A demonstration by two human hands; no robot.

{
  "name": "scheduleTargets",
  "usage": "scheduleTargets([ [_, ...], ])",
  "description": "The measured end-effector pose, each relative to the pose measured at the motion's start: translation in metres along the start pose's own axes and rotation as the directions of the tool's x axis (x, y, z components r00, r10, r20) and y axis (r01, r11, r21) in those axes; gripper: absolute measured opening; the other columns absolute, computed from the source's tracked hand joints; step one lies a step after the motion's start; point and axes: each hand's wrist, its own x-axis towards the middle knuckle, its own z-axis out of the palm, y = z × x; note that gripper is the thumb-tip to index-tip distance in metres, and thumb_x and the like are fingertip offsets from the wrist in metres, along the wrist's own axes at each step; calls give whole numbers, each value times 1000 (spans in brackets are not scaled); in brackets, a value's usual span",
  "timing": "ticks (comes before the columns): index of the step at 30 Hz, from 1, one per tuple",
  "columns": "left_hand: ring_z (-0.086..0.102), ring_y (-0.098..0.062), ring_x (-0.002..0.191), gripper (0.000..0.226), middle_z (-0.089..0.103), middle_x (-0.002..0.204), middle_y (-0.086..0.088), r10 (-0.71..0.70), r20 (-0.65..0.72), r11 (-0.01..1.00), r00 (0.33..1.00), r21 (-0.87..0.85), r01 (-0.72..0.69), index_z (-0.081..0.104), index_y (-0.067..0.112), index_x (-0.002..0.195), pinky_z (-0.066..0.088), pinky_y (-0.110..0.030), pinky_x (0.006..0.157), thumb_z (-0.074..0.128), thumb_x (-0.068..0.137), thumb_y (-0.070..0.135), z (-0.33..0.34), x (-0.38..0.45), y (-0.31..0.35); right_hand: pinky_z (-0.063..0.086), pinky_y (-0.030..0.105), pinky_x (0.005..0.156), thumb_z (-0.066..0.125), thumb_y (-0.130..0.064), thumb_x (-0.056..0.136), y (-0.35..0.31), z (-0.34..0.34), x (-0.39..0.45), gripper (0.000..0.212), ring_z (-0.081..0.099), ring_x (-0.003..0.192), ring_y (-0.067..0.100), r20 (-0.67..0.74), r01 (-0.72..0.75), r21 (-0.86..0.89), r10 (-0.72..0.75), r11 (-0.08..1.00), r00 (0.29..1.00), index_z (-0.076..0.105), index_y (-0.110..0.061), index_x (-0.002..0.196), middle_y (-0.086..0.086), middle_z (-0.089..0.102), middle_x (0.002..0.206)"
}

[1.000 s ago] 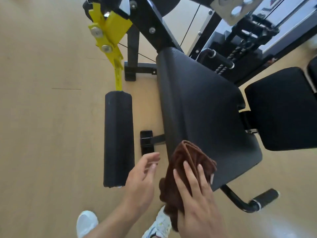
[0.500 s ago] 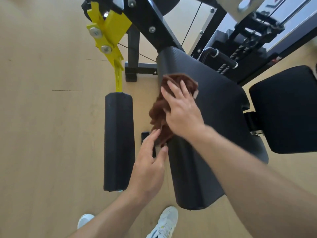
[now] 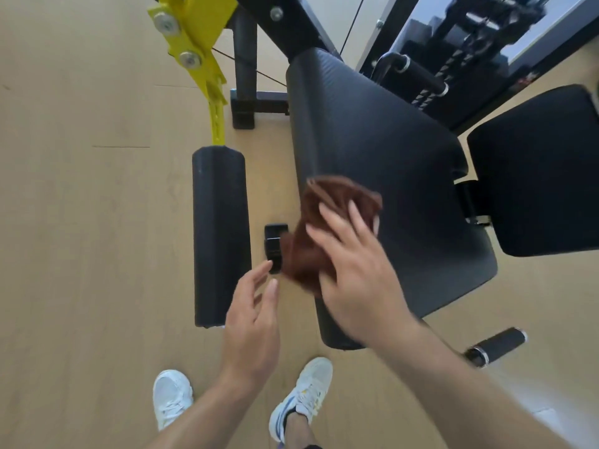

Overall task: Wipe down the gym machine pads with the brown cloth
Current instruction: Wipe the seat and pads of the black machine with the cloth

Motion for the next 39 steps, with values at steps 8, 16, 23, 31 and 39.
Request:
scheduleTargets([
  [8,72,-7,98,28,78,99,12,-100,209,994,973,-13,105,74,32,110,57,-18,77,54,102,15,11,-6,6,17,52,123,55,-43,87,-2,31,-69,71,19,156,32,0,-90,-111,90,990,996,39,-33,155,-8,23,169],
  [16,55,4,114,43,52,137,20,48,200,997,979,-65,-36,39,42,147,43,4,67,43,104,36,22,58,72,-19,34,119,53,-25,102,10,10,104,50,11,158,27,-105,19,-113,-31,993,994,48,-29,151,-5,34,165],
  [23,36,-5,144,52,40,153,23,89,140,996,986,-10,-88,30,49,150,33,-43,120,46,101,50,50,72,77,-11,57,123,54,-17,101,24,-14,266,57,-2,159,32,-44,20,-129,-25,991,999,41,-33,153,-3,20,170],
  [31,11,23,136,67,16,152,36,77,43,989,996,124,-81,14,60,131,12,-11,120,36,69,74,82,8,28,15,59,126,46,-22,105,5,-13,289,64,4,157,38,-164,-330,105,343,938,925,21,-37,161,1,6,173],
  [39,39,-1,140,45,38,147,29,-28,-21,989,999,142,31,38,51,137,31,-36,120,47,92,56,31,23,2,36,51,115,29,-51,105,28,-31,249,50,45,141,34,-147,-572,259,617,778,773,41,-31,149,4,47,155],
])
